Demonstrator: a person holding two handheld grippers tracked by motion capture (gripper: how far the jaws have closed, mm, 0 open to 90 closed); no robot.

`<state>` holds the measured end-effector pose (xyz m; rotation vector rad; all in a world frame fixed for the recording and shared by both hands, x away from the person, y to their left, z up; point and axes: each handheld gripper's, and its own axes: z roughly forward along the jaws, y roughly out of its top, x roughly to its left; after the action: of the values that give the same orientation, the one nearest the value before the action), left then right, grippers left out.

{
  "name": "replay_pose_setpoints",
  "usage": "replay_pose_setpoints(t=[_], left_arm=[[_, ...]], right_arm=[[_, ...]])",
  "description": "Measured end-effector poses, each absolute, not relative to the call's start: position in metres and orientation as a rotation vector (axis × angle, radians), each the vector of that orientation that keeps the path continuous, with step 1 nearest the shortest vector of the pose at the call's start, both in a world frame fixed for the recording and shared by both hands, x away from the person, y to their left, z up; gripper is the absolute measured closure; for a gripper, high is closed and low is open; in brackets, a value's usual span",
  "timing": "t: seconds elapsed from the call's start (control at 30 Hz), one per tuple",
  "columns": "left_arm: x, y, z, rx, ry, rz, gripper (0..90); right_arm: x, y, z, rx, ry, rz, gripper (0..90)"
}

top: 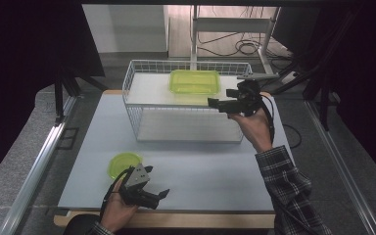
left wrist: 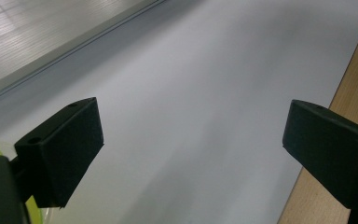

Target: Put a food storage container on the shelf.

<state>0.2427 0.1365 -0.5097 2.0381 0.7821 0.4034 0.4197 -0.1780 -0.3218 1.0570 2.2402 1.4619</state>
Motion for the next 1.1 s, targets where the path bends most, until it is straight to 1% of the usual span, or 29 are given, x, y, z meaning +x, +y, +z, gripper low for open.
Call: replay_pose_setpoints(t=[0.57, 0.77, 1.1], left_arm=[[0.242, 0.137, -0.508, 2.049, 0.787, 0.425, 6.6], [0.241, 0.137, -0.508, 2.042, 0.795, 0.435, 6.6], [0.242, 0.138, -0.508, 2.045, 0.802, 0.447, 6.6]], right_arm=[[0.39, -0.187, -0.352, 0.976, 2.292, 1.395, 4.3], [0.377, -0.19, -0.361, 0.931, 2.293, 1.377, 3.1], [0.356, -0.198, -0.389, 0.933, 2.321, 1.347, 0.6]])
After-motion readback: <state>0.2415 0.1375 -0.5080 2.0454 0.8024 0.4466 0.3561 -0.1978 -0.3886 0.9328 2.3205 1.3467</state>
